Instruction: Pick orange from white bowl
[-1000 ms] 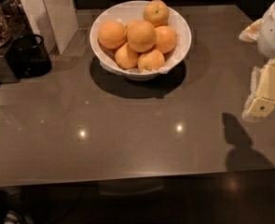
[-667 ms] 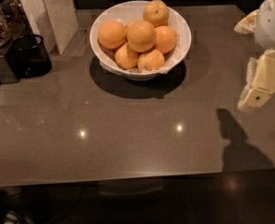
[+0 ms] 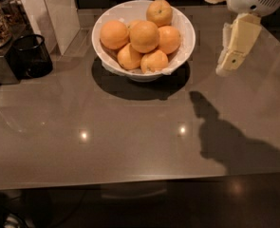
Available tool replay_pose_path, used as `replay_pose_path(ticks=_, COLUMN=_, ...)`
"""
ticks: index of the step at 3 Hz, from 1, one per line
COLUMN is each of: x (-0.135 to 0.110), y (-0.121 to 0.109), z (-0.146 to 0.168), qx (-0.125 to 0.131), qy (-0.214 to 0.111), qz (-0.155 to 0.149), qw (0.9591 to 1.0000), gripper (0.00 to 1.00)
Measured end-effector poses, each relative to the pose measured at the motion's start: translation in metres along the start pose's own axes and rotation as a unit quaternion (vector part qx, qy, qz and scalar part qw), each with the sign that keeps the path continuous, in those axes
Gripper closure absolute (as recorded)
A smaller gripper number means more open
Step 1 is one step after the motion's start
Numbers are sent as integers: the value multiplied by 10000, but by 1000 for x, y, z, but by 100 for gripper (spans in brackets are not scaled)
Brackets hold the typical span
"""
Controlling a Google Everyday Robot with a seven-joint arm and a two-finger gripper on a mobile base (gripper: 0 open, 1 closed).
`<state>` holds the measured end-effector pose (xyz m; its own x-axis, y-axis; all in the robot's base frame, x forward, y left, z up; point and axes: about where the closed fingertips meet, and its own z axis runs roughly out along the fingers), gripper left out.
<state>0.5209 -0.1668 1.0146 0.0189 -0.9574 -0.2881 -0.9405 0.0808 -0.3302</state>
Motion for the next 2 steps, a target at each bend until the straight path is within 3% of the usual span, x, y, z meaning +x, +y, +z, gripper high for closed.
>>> replay_pose_path(ticks=1, x=-22, y=-25, z=7, qx=17, qy=-36, qz=-302, qw=9995, gripper=0)
replay_pose_path(ticks=2, x=-25, y=-27, z=5, qx=82, qy=-72, qz=-313, qw=9995, gripper=0)
